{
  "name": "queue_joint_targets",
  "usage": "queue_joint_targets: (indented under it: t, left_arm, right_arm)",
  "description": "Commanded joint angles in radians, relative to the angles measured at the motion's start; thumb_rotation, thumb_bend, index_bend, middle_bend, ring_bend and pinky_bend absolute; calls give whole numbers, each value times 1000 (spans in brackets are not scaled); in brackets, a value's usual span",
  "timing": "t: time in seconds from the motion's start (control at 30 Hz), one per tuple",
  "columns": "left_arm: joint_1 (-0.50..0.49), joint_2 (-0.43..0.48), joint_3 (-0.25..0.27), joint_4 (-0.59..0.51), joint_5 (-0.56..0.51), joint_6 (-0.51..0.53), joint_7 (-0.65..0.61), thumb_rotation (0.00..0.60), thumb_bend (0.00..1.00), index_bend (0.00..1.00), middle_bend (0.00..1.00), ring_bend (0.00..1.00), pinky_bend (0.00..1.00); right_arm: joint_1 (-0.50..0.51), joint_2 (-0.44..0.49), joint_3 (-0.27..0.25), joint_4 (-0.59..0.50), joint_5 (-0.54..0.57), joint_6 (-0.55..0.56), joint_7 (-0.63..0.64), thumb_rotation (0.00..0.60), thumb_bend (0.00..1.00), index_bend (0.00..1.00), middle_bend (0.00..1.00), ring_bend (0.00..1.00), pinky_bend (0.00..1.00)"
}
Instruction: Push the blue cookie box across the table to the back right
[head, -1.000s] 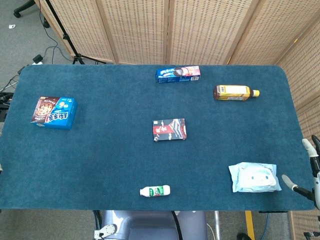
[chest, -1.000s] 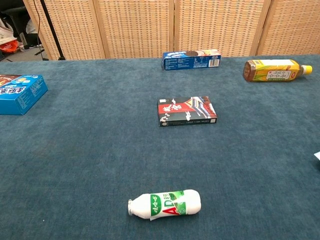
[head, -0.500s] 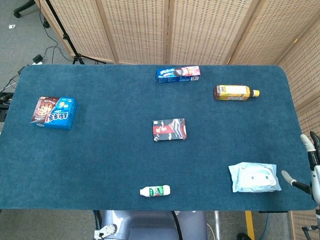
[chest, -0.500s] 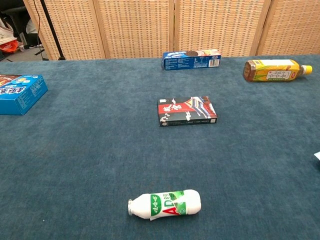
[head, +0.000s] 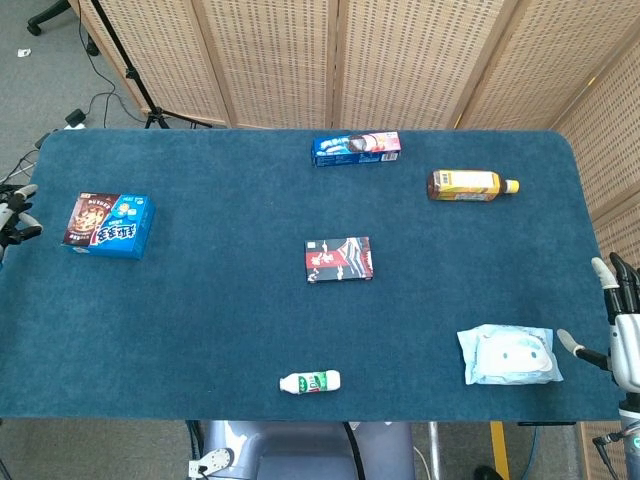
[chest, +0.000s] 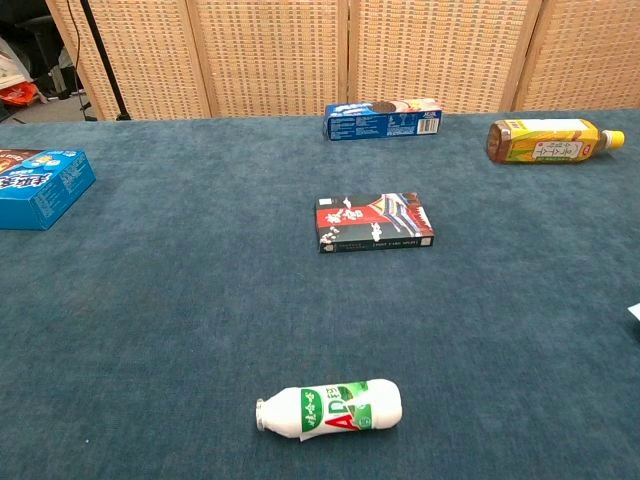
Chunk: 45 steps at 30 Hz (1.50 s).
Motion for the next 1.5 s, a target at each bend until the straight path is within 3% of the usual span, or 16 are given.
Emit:
queue_joint_targets:
  t: [0.03,0.47,0.77,1.07,1.3,1.5]
  left_arm:
    - [-38,-47,20,47,9,-44,-56,600,1000,0,0,0,0]
    - [-86,-152,75,173,25,-110,-182,600,1000,0,0,0,0]
    - [-115,-174,171,190,103,-81,-225,600,1000,0,0,0,6]
    - [-108,-176,229,192,127,-45,-250,600,1000,25,19,30,267]
    - [-107,-176,258,198,144,17,-252,600,1000,133,156,150,370]
    - [-135,-157,305,160,189,88,-237,600,1000,151,172,162,376]
  right_arm:
    - [5,-5,5,7,12,-9,-6,600,0,0,0,0,0]
    - [15,-19,19,24,59,-38,-21,600,0,0,0,0,0]
    - [18,-22,18,18,60,-40,-34,600,0,0,0,0,0]
    - [14,-17,16,12,51,-31,-25,600,0,0,0,0,0]
    - [14,-16,14,9,47,-30,-27,600,0,0,0,0,0]
    - [14,-15,13,8,49,-32,-26,600,0,0,0,0,0]
